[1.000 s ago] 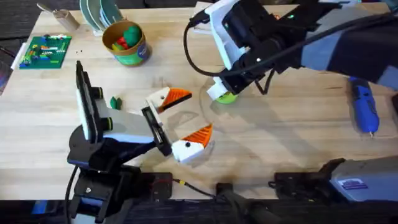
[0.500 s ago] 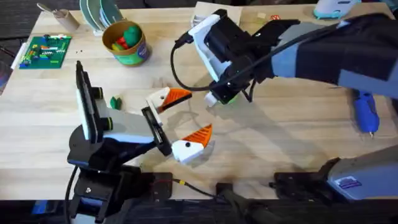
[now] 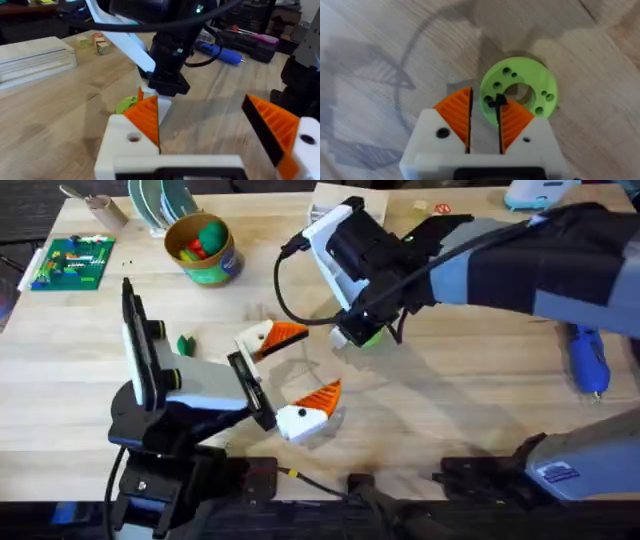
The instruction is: Pick up the gripper from the table and insert it into the empty holder that is missing its gripper. Then pick up a screw, insert it into the mounting hole, and use the screwdriver to tighten it. Finally, clean up the table by picking up the vegetable and placing it into the bucket.
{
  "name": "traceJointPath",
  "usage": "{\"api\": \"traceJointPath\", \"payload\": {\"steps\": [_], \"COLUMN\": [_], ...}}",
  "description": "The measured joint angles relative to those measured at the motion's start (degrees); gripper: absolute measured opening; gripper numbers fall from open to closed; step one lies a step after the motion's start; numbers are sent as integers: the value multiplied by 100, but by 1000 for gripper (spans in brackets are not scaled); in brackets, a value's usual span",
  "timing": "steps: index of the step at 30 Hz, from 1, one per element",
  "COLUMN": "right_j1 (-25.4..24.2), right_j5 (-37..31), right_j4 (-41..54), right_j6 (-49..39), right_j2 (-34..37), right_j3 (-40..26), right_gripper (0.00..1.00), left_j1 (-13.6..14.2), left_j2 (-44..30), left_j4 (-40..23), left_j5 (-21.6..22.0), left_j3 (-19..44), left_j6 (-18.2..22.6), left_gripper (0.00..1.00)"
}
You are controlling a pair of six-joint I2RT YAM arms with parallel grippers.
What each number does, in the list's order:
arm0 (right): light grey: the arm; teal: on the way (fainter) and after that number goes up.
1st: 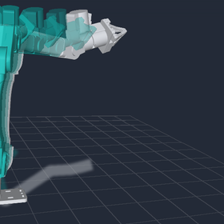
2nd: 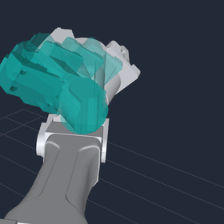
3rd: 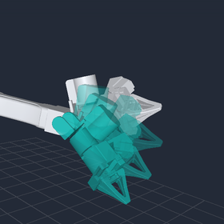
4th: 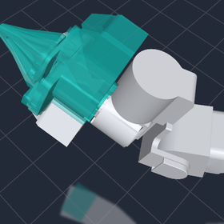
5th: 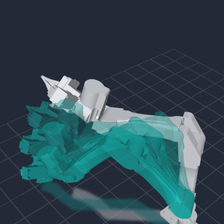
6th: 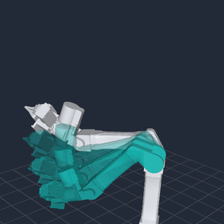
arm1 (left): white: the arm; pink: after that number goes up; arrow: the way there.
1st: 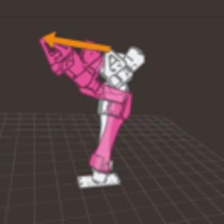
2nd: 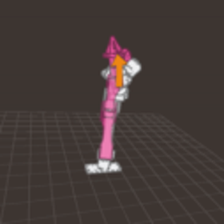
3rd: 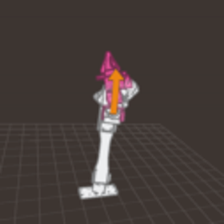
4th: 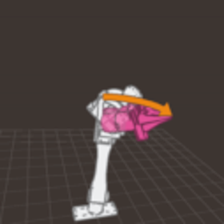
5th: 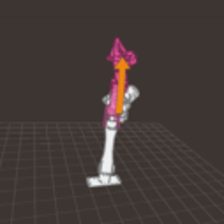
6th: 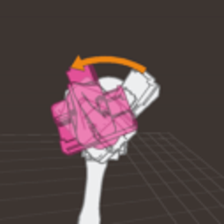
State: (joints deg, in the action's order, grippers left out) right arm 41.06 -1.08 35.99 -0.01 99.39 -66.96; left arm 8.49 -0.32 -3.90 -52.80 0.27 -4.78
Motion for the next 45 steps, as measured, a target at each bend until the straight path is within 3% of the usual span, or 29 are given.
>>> {"api": "traceJointPath", "payload": {"steps": [11, 12, 13, 23, 30, 45], "right_j1": [-4, -4, -4, -74, -390, -527], "right_j5": [-81, -95, -94, -79, -76, -259], "right_j4": [2, -4, 2, 32, 328, 1447], "right_j6": [2, -2, 16, 20, 20, -115], "right_j2": [0, 0, 0, -2, -25, -260], "right_j3": [0, 0, 0, -2, -118, -1259], "right_gripper": [100, 21, 11, 7, 7, 7], "left_j1": [0, 0, 0, 0, 0, 0], "left_j2": [0, 0, 0, 0, 0, 0], "left_j4": [0, 0, 0, 0, 0, 0], "left_j5": [0, -2, -2, -2, -4, -9], "left_j3": [0, 0, 0, 0, 0, 0], "left_j6": [2, 2, 2, 2, 2, 2], "left_gripper": [992, 993, 993, 992, 993, 992]}}
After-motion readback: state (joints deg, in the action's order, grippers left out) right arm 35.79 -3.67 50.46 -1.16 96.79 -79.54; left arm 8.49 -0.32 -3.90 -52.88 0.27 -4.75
